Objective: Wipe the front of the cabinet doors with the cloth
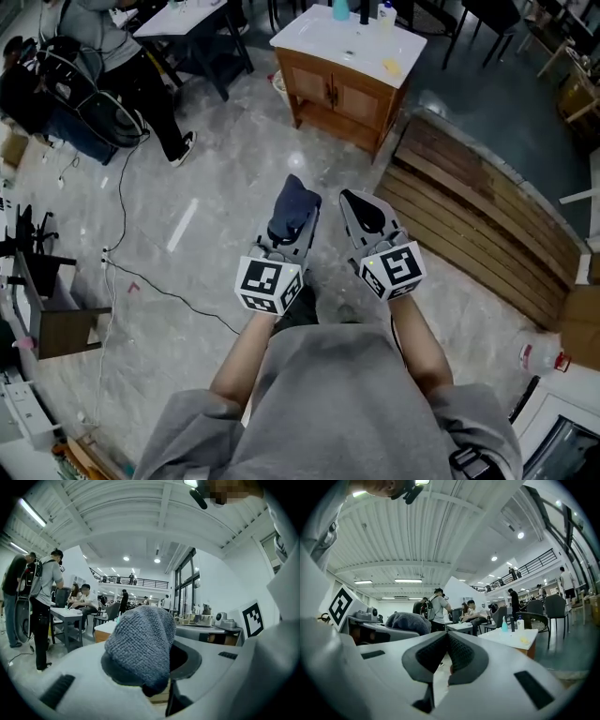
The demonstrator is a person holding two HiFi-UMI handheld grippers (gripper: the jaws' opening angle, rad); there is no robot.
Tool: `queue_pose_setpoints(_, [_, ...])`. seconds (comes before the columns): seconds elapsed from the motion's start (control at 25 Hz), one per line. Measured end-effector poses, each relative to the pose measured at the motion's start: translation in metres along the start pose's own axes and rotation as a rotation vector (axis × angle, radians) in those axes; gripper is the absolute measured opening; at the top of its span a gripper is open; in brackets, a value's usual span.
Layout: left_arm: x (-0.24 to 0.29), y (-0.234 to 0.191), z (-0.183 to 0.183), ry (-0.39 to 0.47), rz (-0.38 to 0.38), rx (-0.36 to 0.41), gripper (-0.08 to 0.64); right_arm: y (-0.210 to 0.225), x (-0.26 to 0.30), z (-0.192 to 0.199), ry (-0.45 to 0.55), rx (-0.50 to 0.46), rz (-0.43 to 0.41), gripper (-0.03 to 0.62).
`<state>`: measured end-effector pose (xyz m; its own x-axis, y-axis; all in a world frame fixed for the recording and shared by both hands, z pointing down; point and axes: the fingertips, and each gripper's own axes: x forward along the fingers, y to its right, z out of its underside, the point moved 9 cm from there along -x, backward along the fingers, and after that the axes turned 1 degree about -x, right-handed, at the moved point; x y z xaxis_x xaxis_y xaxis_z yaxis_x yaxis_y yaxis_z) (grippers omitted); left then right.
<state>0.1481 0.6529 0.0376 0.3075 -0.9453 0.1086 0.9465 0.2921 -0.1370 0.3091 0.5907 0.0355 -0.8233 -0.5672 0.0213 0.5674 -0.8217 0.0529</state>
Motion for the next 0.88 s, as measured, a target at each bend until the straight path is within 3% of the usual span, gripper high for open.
queue_pose_setpoints(0.52, [0.057, -0.119, -0.015, -0.03, 0.132, -0.026, 0.106, 0.003, 0.125, -0.001, -0.025, 0.006, 0.105, 0.011])
queue_pose_setpoints(0.88, [0.082, -0.167, -0.013, -0.066, 0.173, -0.042, 0.106, 0.011, 0.171, 0.008, -0.044, 0.031, 0.152, 0.009])
